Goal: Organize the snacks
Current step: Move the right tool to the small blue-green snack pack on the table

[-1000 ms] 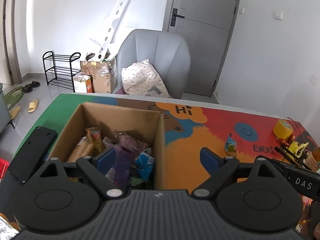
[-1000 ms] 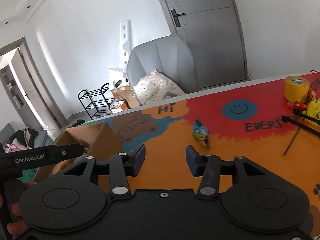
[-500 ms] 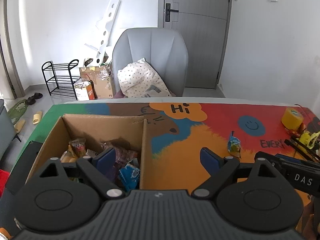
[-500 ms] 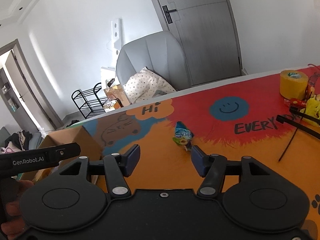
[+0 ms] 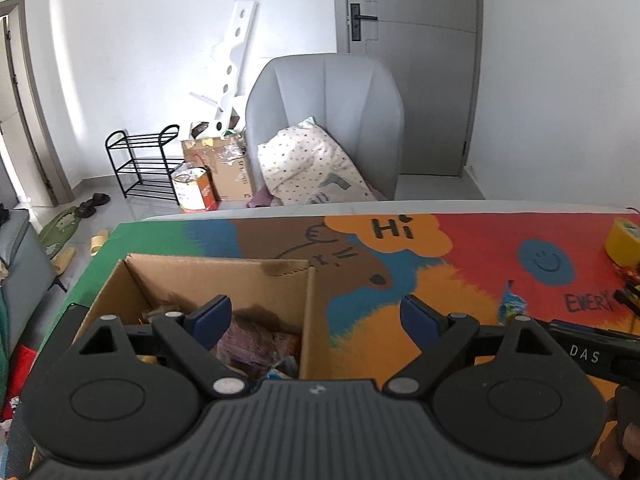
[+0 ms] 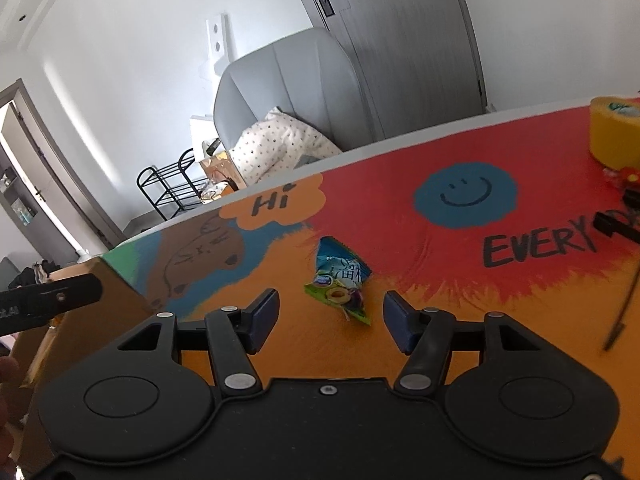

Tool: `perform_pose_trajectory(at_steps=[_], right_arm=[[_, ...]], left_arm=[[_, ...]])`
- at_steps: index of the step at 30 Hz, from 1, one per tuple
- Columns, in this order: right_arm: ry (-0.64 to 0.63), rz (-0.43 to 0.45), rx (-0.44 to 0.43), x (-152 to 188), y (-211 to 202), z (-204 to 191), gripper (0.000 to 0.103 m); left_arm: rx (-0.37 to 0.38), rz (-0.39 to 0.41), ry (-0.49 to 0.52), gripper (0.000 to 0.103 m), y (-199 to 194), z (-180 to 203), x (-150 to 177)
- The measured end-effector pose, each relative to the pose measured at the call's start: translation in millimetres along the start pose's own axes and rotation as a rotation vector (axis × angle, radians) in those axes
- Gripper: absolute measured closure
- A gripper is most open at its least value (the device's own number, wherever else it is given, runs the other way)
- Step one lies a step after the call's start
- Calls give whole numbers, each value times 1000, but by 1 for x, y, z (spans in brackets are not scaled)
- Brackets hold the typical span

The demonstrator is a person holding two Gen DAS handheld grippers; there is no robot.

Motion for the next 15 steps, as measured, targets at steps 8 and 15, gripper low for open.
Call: perform_pose_trajectory(at_steps=[8, 15], right_arm=[[-28, -7, 14, -6, 20, -3, 44], [-81, -4, 44, -2, 27, -5, 54]], left_arm=[[-27, -3, 19, 12, 12, 3, -4], [-35, -16, 20, 12, 15, 4, -3]])
Point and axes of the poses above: each gripper's, at about its wrist camera, not at the fingertips, and y roughly the way its jaws point, z to its right, x to its underside, the point moved 4 cm from there along y, roughly the way its jaws point, and after that the axes turned 4 degrees about x, right-handed, at the moved point
